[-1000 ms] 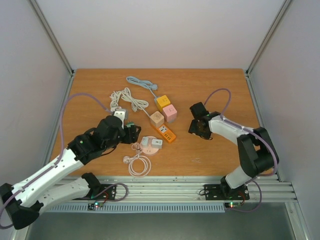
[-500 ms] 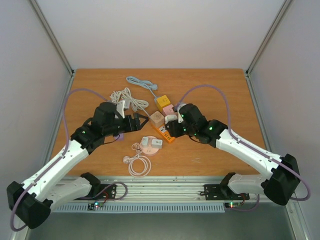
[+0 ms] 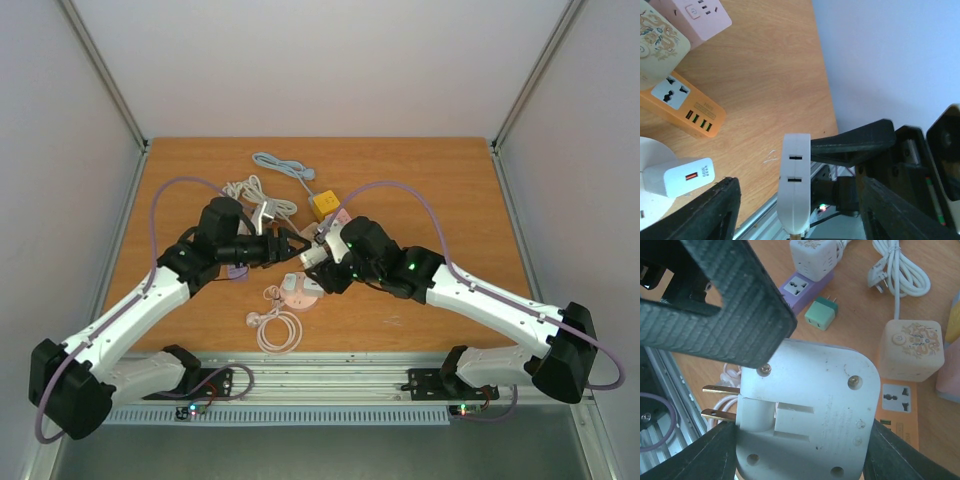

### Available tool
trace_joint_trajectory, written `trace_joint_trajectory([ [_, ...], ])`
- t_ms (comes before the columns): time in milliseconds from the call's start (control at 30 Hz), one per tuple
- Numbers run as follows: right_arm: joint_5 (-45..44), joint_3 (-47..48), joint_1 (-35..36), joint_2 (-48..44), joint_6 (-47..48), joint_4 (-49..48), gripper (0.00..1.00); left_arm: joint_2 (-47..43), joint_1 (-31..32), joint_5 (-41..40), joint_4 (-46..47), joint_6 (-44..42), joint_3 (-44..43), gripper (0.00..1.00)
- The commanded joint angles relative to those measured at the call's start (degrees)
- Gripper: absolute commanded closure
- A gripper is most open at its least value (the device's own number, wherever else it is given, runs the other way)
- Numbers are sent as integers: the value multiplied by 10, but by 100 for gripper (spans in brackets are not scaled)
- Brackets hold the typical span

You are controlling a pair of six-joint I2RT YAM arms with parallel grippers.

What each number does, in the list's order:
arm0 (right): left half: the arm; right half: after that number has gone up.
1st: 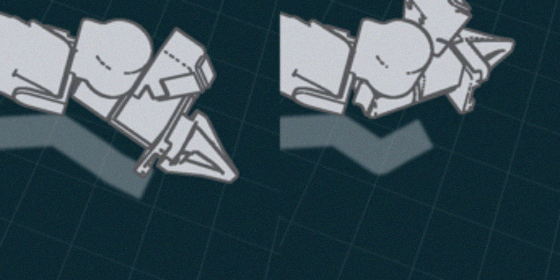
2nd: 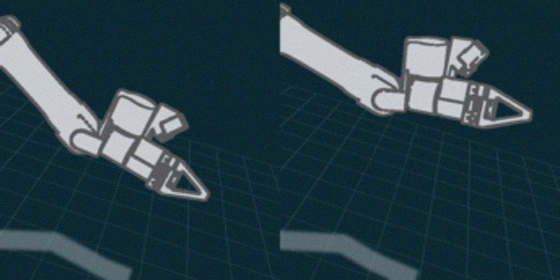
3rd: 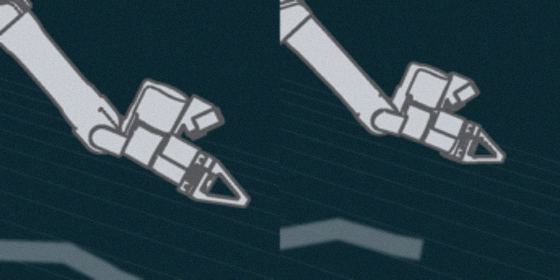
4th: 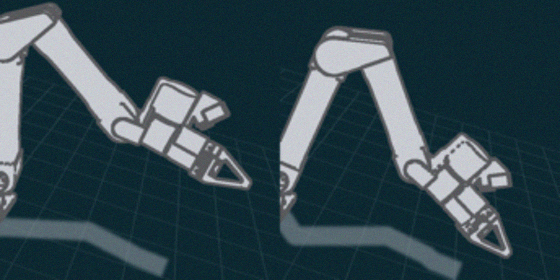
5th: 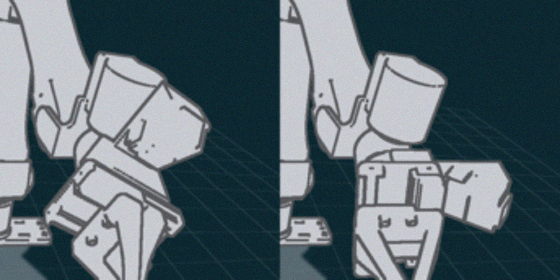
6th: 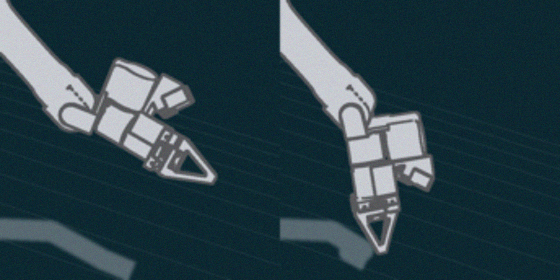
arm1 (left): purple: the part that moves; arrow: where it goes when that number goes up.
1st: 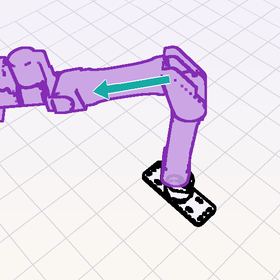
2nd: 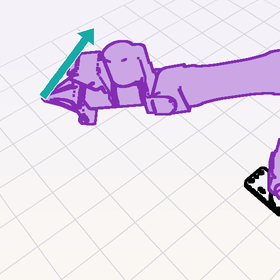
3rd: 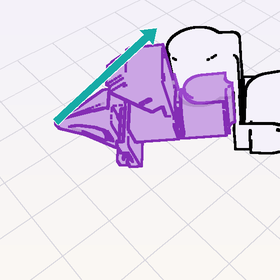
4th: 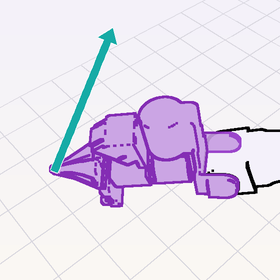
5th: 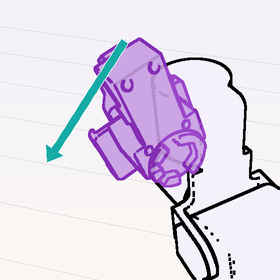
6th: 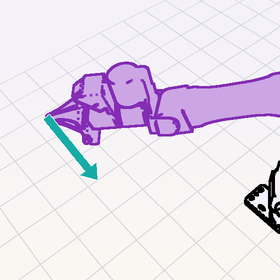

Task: Insert the plug

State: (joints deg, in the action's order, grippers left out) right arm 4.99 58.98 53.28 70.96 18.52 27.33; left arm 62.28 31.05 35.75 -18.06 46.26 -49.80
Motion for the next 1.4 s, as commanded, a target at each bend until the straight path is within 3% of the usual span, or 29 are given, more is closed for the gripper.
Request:
trace_joint_trajectory([
  [0,13,19,7,6,28,-17,45,8,-6,35,-5,-8,10,39],
  [267,18,23,8,18,40,-18,45,21,-7,86,6,2,14,63],
  [500,21,23,8,17,33,-21,43,19,-7,78,6,-4,19,99],
  [567,24,23,8,14,29,-16,38,10,-7,75,28,-8,21,100],
  [700,33,25,6,1,22,12,13,-11,-7,44,44,-44,20,100],
  [767,53,42,4,-3,28,51,9,-20,-7,32,56,-65,23,100],
  [933,136,91,-20,-22,13,108,7,-32,-7,32,98,-108,31,100],
  [1167,311,98,-147,-65,-97,69,7,-46,-7,83,154,-155,27,100],
  [1367,352,93,-170,-69,-131,34,12,-50,-7,129,233,-121,26,100],
])
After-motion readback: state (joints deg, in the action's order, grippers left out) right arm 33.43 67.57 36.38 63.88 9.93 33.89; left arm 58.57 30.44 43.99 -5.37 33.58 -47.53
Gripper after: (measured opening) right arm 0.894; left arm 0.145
